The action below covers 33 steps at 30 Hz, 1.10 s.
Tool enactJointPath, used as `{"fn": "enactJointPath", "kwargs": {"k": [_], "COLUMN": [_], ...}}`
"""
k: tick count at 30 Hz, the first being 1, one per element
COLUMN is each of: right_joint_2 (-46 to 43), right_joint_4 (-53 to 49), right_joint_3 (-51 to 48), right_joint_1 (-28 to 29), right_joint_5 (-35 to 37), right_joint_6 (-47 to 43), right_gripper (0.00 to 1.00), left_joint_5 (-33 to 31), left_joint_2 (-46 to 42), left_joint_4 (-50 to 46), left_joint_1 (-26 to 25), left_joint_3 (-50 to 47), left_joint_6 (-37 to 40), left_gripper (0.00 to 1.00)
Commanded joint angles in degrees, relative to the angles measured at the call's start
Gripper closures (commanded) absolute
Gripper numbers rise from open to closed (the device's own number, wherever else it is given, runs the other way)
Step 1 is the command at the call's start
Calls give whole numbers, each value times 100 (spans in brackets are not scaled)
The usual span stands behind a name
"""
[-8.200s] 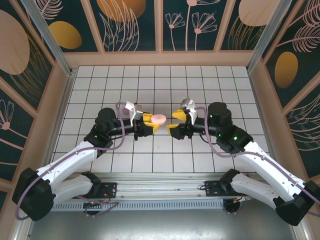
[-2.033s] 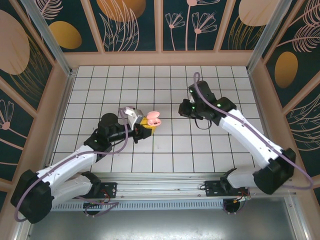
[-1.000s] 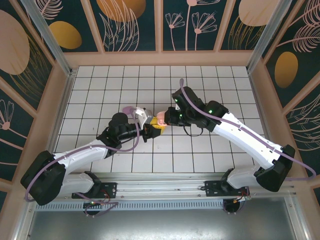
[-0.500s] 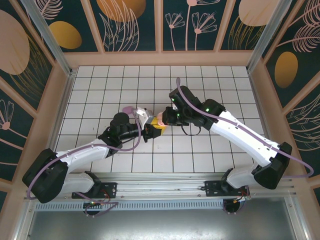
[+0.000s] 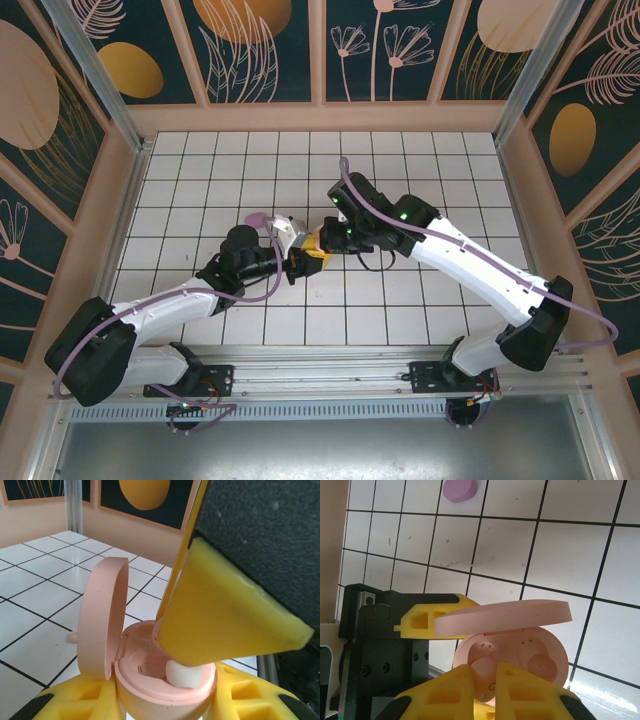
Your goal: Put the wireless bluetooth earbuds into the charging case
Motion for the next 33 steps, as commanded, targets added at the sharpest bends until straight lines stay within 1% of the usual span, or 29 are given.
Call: {"fn": "enactJointPath", "kwargs": {"k": [1,11,16,21,33], "right_joint_2": [97,108,187,266,253], "right_joint_4": [-254,-572,-602,-479,-503], "right_joint_3": [140,307,334,334,450], "right_joint_1": [80,84,88,116,114], "right_joint_5": [-10,118,19,-111,-24], "right_joint_6": [-78,-94,-146,-183,-192], "right_gripper": [86,86,86,81,74], "left_joint_5": [-30,-42,-10,-5,-13], "left_joint_2": [-92,-96,-88,-104,-108], "left_joint_4": [239,194,221,190,168], "left_joint_1": [-42,-42,-43,-42,-42], "left_joint_3": [90,110,128,130,149], "left_joint_6": [129,141,124,109,111], "left_gripper": [77,76,76,76,76]}}
